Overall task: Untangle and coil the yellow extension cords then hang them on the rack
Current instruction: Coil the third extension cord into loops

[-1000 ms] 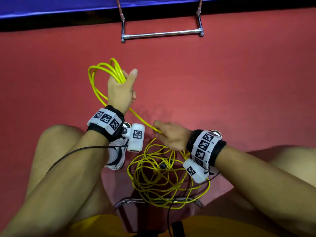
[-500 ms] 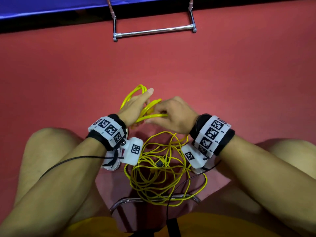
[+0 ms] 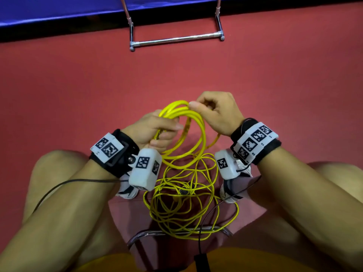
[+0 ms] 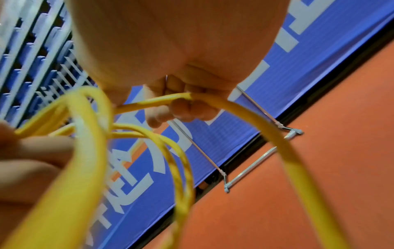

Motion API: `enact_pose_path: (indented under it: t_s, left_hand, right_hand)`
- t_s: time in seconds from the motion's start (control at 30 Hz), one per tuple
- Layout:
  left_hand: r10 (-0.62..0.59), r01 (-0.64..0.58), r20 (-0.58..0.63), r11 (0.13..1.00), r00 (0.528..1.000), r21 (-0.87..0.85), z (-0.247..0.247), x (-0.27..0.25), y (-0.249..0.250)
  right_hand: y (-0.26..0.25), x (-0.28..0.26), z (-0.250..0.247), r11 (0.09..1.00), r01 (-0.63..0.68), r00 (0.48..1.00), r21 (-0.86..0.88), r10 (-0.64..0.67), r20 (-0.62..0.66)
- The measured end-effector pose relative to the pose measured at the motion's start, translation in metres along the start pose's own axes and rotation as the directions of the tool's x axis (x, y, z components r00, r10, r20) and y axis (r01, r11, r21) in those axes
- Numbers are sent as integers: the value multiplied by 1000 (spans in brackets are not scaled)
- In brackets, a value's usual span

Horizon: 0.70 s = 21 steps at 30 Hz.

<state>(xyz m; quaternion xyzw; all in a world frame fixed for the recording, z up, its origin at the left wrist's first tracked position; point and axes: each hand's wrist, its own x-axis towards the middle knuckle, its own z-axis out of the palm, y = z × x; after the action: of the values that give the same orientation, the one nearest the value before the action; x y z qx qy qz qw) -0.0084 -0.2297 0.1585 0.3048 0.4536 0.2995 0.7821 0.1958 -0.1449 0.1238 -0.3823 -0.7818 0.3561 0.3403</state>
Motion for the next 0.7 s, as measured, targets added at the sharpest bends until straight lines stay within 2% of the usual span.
enact_pose_path:
  t_s: [0.07,0.17,0.23,0.33,0.37,0.43,0.57,0.63,0.67,0.7]
  left_hand:
    - [54,-32,99,978,994,-206,-3,-6,7]
    - [242,-95,246,867,939,-489,-9,-8,13]
    - [329,-123,229,774,916,-621,-12,-5,15]
    - [396,-178,149,675,906,-716,-16,-1,16]
    - [414,-197,125,649,901,-734,-17,-1,16]
    - [440,-236,67,598,896,-766,-22,-2,16]
    - [477,-303,-39,490,878,-817,-37,-8,23]
    - [500,-337,-79,452,863,-826,-44,-11,25]
    - [510,-345,-89,433,855,-832,-47,-12,26]
    - [516,-351,-100,416,851,-839,-49,-13,26]
  right_hand:
    - [6,1,4,998,-65,997,3,65,29]
    - [19,-3,23,987,-156,975,38,148,166]
    - [24,-11,44,952,-273,940,135,235,248]
    - [19,-18,62,781,-513,849,357,399,346]
    - [17,-19,65,726,-573,814,381,447,372]
    - [17,-21,70,676,-638,761,369,485,430]
    - [45,-35,89,752,-640,701,159,487,521]
    - [63,-48,94,807,-584,619,-87,512,595]
    - [68,-54,91,815,-538,561,-217,538,629]
    - [72,-58,89,806,-511,530,-300,570,628]
